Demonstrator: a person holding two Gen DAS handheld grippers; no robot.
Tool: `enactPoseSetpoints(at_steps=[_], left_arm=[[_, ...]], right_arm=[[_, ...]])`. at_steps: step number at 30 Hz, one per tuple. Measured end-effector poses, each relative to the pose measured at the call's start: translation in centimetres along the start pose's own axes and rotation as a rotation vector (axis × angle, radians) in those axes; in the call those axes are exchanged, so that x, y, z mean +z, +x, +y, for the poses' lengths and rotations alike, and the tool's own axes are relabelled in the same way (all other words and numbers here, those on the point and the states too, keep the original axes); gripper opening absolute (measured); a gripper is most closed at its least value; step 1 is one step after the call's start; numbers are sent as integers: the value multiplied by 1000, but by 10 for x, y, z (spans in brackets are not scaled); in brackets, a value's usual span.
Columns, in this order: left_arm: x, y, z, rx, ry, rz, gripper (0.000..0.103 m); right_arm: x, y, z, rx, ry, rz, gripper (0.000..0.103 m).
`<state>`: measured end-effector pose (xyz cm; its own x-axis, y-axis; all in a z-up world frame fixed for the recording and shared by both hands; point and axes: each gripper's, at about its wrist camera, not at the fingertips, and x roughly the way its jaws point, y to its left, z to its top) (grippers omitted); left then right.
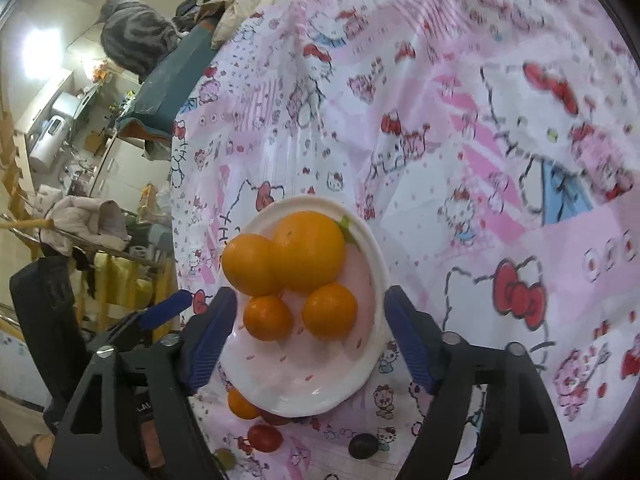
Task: Organize fruits
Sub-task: 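Carry both mandarins onto the plate and open both tools, then move the right tool to the dark grape and close around it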
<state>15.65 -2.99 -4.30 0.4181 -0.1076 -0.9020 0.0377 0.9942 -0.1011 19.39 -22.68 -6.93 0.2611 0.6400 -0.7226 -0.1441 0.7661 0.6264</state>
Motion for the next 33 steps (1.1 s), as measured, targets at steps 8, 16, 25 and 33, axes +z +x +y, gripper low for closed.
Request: enactPoseSetpoints(at_steps=[8,16,25,33], left_arm=[[-9,-22,6,9,-36,-39,82],[-24,-49,-1,54,28,-84,82],[-44,-60,2,47,1,-68,82],[-61,-65,10,48,-41,-54,82]], right_arm=[[-9,-33,13,-35,-50,-67,86],[-33,-59,24,-60,-88,-100,86],[-63,-74,18,-84,-80,-103,86],[-86,-85,5,-89,-20,-101,86]])
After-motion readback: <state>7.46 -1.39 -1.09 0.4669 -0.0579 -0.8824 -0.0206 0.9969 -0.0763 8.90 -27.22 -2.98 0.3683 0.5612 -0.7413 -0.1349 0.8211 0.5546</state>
